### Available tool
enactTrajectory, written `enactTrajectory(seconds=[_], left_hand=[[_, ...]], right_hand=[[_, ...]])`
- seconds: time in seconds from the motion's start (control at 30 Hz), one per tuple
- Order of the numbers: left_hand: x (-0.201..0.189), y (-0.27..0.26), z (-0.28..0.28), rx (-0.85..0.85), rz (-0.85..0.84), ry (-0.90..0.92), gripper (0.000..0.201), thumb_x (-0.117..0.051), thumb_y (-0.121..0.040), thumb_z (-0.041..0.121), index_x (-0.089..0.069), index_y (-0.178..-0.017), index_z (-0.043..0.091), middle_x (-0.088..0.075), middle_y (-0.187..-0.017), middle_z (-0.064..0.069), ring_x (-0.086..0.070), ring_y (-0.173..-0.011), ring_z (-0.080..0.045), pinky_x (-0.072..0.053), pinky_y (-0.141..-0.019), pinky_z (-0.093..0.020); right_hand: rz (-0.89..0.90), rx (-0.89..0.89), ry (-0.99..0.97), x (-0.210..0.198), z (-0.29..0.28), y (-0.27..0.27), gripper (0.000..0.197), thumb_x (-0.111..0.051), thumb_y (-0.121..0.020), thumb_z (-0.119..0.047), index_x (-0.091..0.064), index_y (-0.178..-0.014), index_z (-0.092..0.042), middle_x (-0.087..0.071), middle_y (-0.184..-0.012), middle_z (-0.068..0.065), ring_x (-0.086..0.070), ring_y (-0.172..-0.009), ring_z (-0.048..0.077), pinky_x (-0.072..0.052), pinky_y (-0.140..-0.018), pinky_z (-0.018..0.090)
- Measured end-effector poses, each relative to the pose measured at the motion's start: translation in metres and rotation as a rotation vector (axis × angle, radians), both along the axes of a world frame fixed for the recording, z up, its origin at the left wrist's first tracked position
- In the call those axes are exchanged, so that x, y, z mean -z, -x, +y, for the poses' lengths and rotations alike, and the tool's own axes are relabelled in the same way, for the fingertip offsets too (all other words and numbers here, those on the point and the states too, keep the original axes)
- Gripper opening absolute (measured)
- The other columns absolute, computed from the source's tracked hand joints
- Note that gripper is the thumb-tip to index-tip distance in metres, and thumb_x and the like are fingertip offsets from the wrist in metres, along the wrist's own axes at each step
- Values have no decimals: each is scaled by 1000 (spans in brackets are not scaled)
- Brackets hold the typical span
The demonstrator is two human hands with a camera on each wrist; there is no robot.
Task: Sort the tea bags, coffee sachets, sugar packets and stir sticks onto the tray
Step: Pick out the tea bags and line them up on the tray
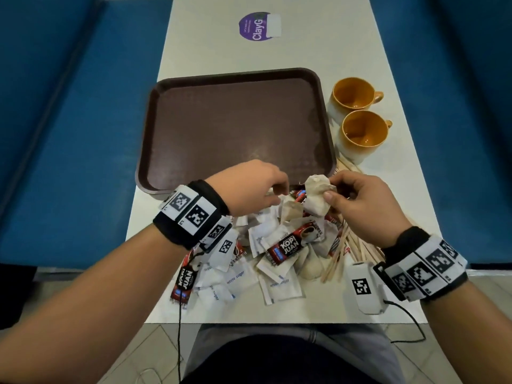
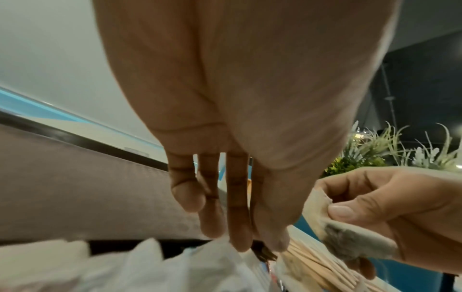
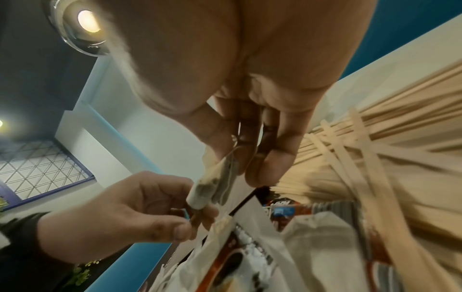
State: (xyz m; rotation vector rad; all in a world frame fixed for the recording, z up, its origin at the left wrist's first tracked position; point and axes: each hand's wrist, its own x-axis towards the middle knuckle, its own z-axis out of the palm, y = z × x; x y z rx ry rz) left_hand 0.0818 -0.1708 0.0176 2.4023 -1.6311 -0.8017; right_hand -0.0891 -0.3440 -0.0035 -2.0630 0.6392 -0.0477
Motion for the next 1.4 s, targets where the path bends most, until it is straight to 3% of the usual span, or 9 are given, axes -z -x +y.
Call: enactTrajectory(seconds=[0.2, 0.4, 0.5, 0.67, 0.9, 1.0, 1.17, 1.3, 1.4], left_hand=[[1, -1, -32, 138, -39, -78, 28, -66, -94, 47, -70, -105, 22, -58, -97, 7, -55, -90, -15, -50, -80, -36], [-6, 2, -37, 196, -46, -113, 14, -67, -92, 28, -59, -81, 24, -66, -90, 2, -60, -84, -19, -53, -77, -41], [-11, 0, -28, 127, -25, -51, 12, -62, -91, 24, -60, -79, 20, -64, -80, 4, -59, -76, -17, -52, -74, -42], [-20, 1, -1, -55, 74, 66, 4, -65, -94, 27, -64, -91, 26, -64, -78, 16, -60, -76, -1, -49, -73, -29], [-30, 5, 41, -272, 226, 192, 5, -67, -97, 30, -64, -92, 30, -75, -90, 11, -69, -86, -11, -57, -83, -42], [-29, 7, 61, -324, 310, 262, 8, -66, -94, 25, -62, -87, 25, -76, -103, 11, -70, -88, -20, -58, -80, -40], [-19, 14, 85, -399, 385, 370, 8, -62, -96, 20, -61, -88, 21, -61, -67, 3, -50, -60, -14, -44, -64, -31], [-6, 20, 96, -457, 458, 429, 7, -57, -97, 31, -59, -96, 24, -66, -72, -17, -58, -68, -39, -53, -75, -52], [2, 24, 97, -497, 471, 453, 8, -55, -99, 33, -58, -98, 26, -70, -76, -13, -64, -75, -40, -53, -79, -59]], right_hand=[[29, -74, -22, 2, -2, 4, 12, -72, -93, -18, -72, -90, -31, -70, -81, -8, -64, -79, 13, -53, -75, 30], [-5, -112, -50, -3, -5, 1, 9, -71, -93, -20, -73, -94, -29, -71, -82, -6, -66, -78, 14, -57, -76, 35], [-28, -121, -57, -6, -3, -3, 10, -71, -93, -20, -73, -91, -29, -71, -81, -6, -67, -79, 16, -56, -74, 35], [-20, -186, -58, -10, 12, -4, 7, -74, -92, -24, -75, -91, -31, -72, -83, -8, -67, -81, 11, -54, -75, 30], [-62, -179, -57, -13, 42, -6, 14, -82, -85, -24, -74, -96, -30, -73, -85, -10, -67, -80, 1, -50, -69, 12], [-94, -174, -80, -16, 56, -7, 16, -84, -83, -22, -73, -93, -29, -73, -82, -9, -67, -79, 2, -52, -69, 12], [-123, -220, -69, -18, 79, -13, 9, -80, -87, -16, -74, -87, -23, -73, -79, -10, -67, -75, 3, -50, -68, 13], [-100, -244, -77, -14, 90, -15, 9, -80, -88, -20, -75, -87, -27, -73, -79, -12, -68, -77, 4, -50, -69, 15], [-95, -217, -83, -11, 92, -17, 8, -81, -87, -22, -74, -86, -27, -73, -79, -9, -68, -76, 7, -54, -71, 23]])
